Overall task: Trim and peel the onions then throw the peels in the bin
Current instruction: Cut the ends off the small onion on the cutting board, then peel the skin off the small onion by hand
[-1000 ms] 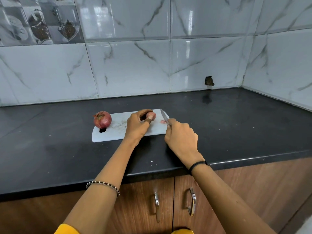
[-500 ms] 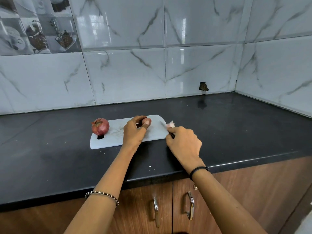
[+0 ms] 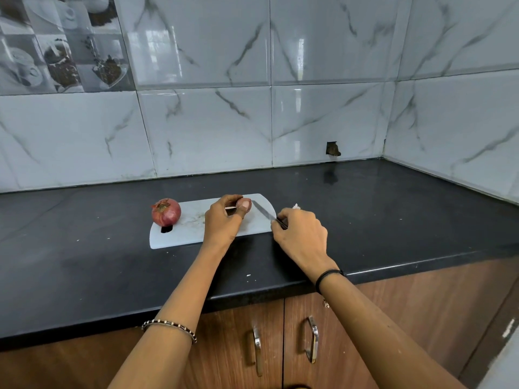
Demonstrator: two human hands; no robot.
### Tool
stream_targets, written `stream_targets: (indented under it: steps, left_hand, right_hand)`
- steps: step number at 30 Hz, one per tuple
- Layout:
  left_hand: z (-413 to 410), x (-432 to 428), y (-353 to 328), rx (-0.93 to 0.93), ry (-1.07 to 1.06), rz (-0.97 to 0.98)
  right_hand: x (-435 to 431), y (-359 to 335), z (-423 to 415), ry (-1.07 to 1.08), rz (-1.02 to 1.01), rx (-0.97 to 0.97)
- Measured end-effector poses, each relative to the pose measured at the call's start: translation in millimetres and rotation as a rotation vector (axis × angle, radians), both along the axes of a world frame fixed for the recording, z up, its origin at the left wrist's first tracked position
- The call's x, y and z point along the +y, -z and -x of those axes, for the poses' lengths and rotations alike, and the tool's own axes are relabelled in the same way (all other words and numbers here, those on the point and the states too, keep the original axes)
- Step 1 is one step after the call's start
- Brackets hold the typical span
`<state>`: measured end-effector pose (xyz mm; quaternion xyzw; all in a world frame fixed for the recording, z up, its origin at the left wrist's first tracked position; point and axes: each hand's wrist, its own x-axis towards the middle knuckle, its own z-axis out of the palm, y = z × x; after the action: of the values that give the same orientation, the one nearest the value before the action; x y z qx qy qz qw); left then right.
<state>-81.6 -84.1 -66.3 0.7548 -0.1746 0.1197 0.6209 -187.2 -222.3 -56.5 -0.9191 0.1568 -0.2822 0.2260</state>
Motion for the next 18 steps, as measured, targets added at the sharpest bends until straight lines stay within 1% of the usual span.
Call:
stream_targets:
  steps: [3, 6, 9, 12, 14, 18]
  left_hand:
    - [-1, 1, 1, 0.013, 0.025, 0.046]
    - [-3, -1, 0, 0.078, 0.045, 0.144]
    - [-4, -3, -2, 0.16, 0.077, 0.264]
    - [-2, -4, -3, 0.186, 0.11, 0.326]
    - [-1, -5, -3, 0.173, 0.128, 0.327]
    - [4, -8, -6, 0.117, 0.175, 0.227]
  right_hand:
    - [7, -1, -6, -0.054, 0.052, 0.027]
    - [16, -2, -11, -0.1, 0.09, 0.026]
    - [24, -1, -16, -0.155, 0.073, 0.027]
    - [27, 0, -22, -0.185, 0.034, 0.041]
    - [24, 0, -25, -0.196, -0.003, 0.041]
    - [-2, -7, -30, -0.177, -0.097, -0.019]
